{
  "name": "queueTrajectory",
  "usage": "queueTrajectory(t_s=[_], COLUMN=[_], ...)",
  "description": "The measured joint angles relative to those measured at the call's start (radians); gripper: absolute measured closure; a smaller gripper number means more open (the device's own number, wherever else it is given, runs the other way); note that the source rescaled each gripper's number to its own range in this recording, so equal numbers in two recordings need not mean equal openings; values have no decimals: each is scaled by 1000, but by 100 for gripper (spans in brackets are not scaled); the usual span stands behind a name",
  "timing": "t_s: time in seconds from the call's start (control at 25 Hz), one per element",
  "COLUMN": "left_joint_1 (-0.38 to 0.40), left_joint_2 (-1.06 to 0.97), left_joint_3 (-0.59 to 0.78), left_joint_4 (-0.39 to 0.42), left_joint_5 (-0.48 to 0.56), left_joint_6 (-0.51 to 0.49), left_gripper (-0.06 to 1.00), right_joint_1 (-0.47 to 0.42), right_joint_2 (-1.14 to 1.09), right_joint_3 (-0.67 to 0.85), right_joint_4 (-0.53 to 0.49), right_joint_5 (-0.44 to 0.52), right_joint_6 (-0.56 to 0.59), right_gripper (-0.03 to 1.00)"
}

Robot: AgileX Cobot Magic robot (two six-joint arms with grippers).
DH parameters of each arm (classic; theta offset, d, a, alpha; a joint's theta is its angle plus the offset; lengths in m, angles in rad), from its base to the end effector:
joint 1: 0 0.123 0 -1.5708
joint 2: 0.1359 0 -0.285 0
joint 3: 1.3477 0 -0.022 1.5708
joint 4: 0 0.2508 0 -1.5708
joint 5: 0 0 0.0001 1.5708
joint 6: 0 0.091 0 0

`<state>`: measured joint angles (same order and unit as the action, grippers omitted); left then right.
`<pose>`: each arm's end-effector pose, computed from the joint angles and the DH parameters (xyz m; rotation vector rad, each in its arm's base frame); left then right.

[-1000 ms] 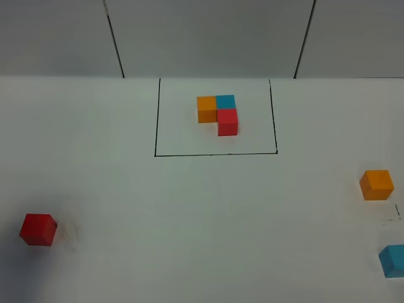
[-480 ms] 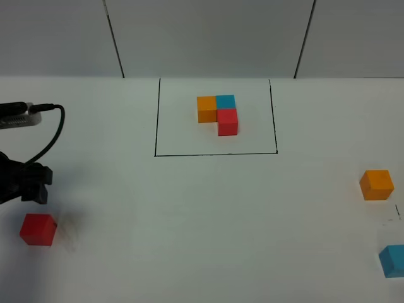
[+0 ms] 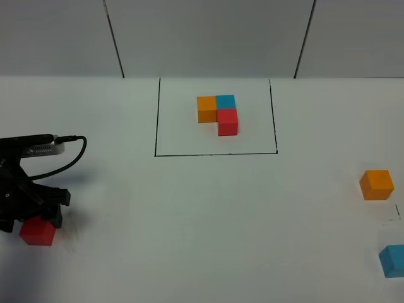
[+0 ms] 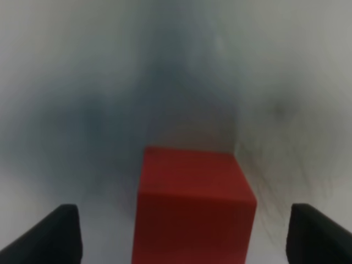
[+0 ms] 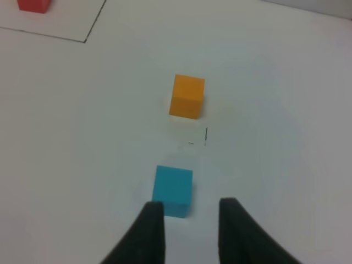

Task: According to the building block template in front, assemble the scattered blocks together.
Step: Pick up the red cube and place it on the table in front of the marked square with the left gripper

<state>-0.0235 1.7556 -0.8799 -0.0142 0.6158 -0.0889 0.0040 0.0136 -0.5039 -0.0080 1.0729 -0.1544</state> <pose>0.2971 -0.0077 0.1413 -0.1135 2.9736 -0.0276 -0.0037 -0.0007 0.2775 -0.1632 2.0613 -0.1022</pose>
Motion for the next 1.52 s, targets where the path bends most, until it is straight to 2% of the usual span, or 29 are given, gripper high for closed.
queueTrajectory(t_s=[0.16,0.24,0.28,0.32,0.36,0.4,0.44,0.52,0.6,0.72,0.92,1.04,1.12,1.28,1.52], left_joint_1=[0,0,0,0,0,0,0,0,-13,-87,-312,-473,-575,-719,-841], left_joint_2=[32,35,35,36,37,39,39,41,44,46,53,90,138,250,395], left_joint_3=[-1,-1,-1,-1,-1,-1,-1,-3,-22,-86,-250,-371,-461,-634,-810], left_joint_4=[0,0,0,0,0,0,0,0,0,0,0,-3,-7,-8,-37], left_joint_5=[-17,-24,-26,-27,-28,-28,-28,-28,-25,-26,-6,105,170,240,322], left_joint_6=[0,0,0,0,0,0,2,25,89,221,520,742,825,901,952], left_gripper=[29,34,40,51,65,86,94,94,94,94,94,94,94,94,94], right_joint_1=[0,0,0,0,0,0,0,0,0,0,0,0,0,0,0], right_joint_2=[0,0,0,0,0,0,0,0,0,0,0,0,0,0,0], right_joint_3=[0,0,0,0,0,0,0,0,0,0,0,0,0,0,0], right_joint_4=[0,0,0,0,0,0,0,0,0,0,0,0,0,0,0], right_joint_5=[0,0,0,0,0,0,0,0,0,0,0,0,0,0,0], right_joint_6=[0,0,0,0,0,0,0,0,0,0,0,0,0,0,0], right_gripper=[97,97,97,97,97,97,97,97,97,97,97,97,97,97,97])
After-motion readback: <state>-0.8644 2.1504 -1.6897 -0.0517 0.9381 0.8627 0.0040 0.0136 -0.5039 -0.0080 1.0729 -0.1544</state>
